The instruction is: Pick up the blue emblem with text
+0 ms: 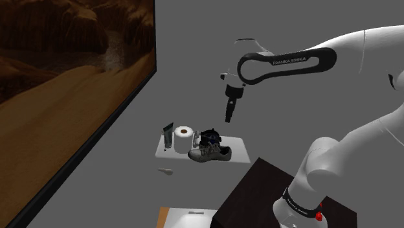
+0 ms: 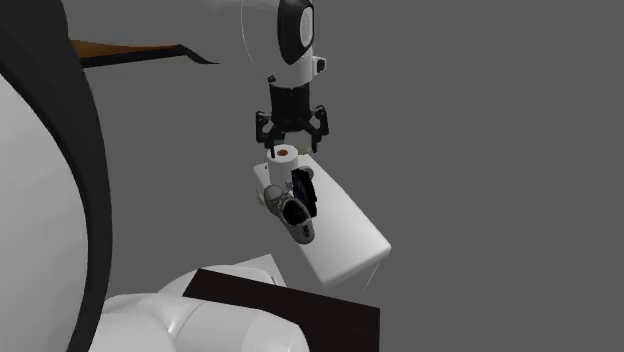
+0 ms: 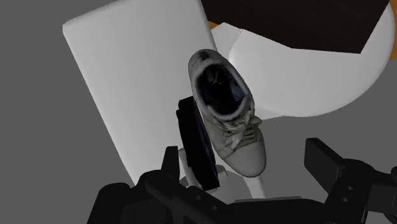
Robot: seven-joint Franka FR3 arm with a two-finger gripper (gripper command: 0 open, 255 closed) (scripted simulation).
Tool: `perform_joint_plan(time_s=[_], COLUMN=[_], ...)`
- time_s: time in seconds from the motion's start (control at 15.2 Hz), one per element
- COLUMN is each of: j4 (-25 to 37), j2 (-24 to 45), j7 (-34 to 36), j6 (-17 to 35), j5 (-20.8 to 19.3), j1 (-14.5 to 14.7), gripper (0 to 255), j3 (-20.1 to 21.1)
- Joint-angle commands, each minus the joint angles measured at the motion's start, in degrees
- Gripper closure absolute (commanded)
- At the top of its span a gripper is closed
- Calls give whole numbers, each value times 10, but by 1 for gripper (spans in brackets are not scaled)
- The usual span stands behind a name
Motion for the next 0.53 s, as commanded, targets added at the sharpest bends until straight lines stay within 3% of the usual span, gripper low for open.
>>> perform_joint_plan(time_s=[0.0,0.46], j4=[3,29], j2=[39,183], j7=[-37,-158], j6=[34,144], j5=[-4,-2], j1=[5,23], gripper=[0,0], j3=[-10,-31])
